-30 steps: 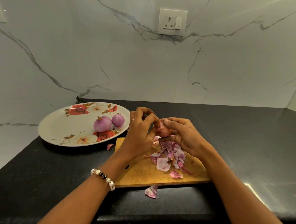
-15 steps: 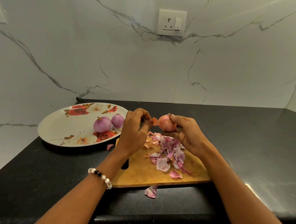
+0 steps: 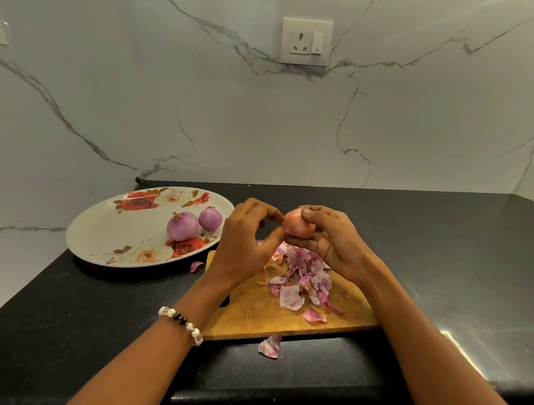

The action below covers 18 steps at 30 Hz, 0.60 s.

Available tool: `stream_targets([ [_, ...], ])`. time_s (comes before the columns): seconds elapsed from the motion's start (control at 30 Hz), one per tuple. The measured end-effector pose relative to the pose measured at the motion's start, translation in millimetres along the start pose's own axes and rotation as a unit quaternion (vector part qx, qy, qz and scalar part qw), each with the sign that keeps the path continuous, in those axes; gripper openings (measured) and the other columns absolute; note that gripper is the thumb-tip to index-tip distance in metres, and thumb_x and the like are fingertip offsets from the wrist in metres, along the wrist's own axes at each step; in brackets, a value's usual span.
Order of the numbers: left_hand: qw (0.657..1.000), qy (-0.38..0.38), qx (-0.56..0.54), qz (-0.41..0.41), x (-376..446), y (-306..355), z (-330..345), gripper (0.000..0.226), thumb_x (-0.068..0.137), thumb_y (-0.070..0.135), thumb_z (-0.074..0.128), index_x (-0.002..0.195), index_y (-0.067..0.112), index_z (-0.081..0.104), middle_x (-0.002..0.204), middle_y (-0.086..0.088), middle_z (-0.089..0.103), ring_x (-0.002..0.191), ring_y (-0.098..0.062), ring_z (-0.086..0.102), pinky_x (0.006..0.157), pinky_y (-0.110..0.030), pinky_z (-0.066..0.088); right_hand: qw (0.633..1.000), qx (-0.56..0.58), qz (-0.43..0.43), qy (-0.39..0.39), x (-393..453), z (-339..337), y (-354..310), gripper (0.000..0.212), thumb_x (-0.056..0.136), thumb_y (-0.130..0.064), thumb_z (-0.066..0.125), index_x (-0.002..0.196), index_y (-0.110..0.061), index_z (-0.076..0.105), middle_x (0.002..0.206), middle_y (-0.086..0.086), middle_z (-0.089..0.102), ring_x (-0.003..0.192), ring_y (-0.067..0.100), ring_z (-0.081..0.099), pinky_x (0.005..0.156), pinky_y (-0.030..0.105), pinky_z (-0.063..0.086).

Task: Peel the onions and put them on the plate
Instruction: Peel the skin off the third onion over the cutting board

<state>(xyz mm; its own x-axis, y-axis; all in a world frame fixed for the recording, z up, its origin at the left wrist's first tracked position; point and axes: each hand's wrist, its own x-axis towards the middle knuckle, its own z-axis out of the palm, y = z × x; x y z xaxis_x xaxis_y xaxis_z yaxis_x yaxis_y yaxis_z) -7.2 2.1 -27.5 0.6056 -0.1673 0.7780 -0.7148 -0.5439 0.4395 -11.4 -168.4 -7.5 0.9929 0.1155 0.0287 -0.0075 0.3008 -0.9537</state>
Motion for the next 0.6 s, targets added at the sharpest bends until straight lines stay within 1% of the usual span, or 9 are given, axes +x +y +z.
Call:
stream_targets([
  [0.1,1.0,-0.006,-0.014,0.011,-0.5,-0.5,2.3,0.02,0.081,0.026,0.07,0.096,0.014,0.067,0.096,0.007,0.056,0.082,-0.003,0.053,0.069,-0.004,0.043,1.0,-0.016,-0.003,-0.009,1.2,-0.6,2.0,0.018,0.098,-0.008,0.055,0.115,-0.002,0.056,0.123,0.027,0.057,0.09,0.034,0.072,0.065,0.038,0.063],
  [0.17,1.0,-0.007,-0.026,0.01,-0.8,-0.7,4.3,0.02,0.081,0.023,0.072,0.098,0.013,0.067,0.097,0.002,0.058,0.082,-0.004,0.055,0.069,-0.002,0.043,0.999,-0.034,-0.016,-0.017,2.0,-1.2,3.3,0.017,0.096,-0.009,0.059,0.111,-0.003,0.057,0.119,0.025,0.058,0.09,0.032,0.071,0.066,0.041,0.063],
  [0.2,0.999,-0.008,-0.032,0.009,-1.1,-0.6,5.0,0.021,0.081,0.022,0.073,0.099,0.013,0.067,0.099,0.0,0.059,0.082,-0.005,0.056,0.069,-0.002,0.044,0.999,-0.038,-0.021,-0.021,1.7,-1.4,3.4,0.019,0.093,-0.011,0.062,0.11,-0.004,0.058,0.117,0.023,0.059,0.09,0.031,0.071,0.067,0.042,0.063],
  [0.27,0.999,-0.009,-0.037,0.008,-1.4,0.0,5.3,0.023,0.081,0.021,0.073,0.102,0.013,0.067,0.102,-0.002,0.06,0.083,-0.008,0.059,0.069,-0.001,0.044,0.999,-0.033,-0.027,-0.023,1.4,-1.9,2.9,0.034,0.083,-0.017,0.069,0.112,-0.003,0.057,0.115,0.022,0.061,0.09,0.03,0.072,0.067,0.044,0.063],
  [0.33,0.999,-0.01,-0.041,0.011,-1.6,0.4,5.0,0.026,0.081,0.023,0.073,0.104,0.013,0.066,0.103,-0.004,0.061,0.084,-0.01,0.061,0.07,-0.001,0.044,0.999,-0.033,-0.031,-0.024,1.1,-2.2,2.3,0.044,0.076,-0.021,0.071,0.114,-0.002,0.057,0.114,0.022,0.062,0.091,0.031,0.072,0.066,0.044,0.063],
  [0.5,0.998,-0.007,-0.06,0.005,-1.9,0.8,4.0,0.029,0.08,0.023,0.074,0.106,0.013,0.067,0.103,-0.002,0.064,0.085,-0.005,0.061,0.072,-0.002,0.045,0.999,-0.029,-0.039,-0.017,2.1,-2.5,3.0,0.046,0.075,-0.024,0.071,0.113,-0.001,0.059,0.109,0.021,0.066,0.095,0.037,0.071,0.069,0.046,0.063],
  [0.6,0.998,-0.003,-0.07,-0.003,-2.0,0.9,2.7,0.028,0.08,0.02,0.075,0.106,0.013,0.068,0.103,-0.001,0.065,0.087,-0.006,0.063,0.072,-0.004,0.047,0.999,-0.013,-0.037,-0.02,2.4,-3.8,2.3,0.049,0.077,-0.025,0.069,0.116,0.002,0.057,0.116,0.026,0.064,0.096,0.041,0.07,0.066,0.046,0.063],
])
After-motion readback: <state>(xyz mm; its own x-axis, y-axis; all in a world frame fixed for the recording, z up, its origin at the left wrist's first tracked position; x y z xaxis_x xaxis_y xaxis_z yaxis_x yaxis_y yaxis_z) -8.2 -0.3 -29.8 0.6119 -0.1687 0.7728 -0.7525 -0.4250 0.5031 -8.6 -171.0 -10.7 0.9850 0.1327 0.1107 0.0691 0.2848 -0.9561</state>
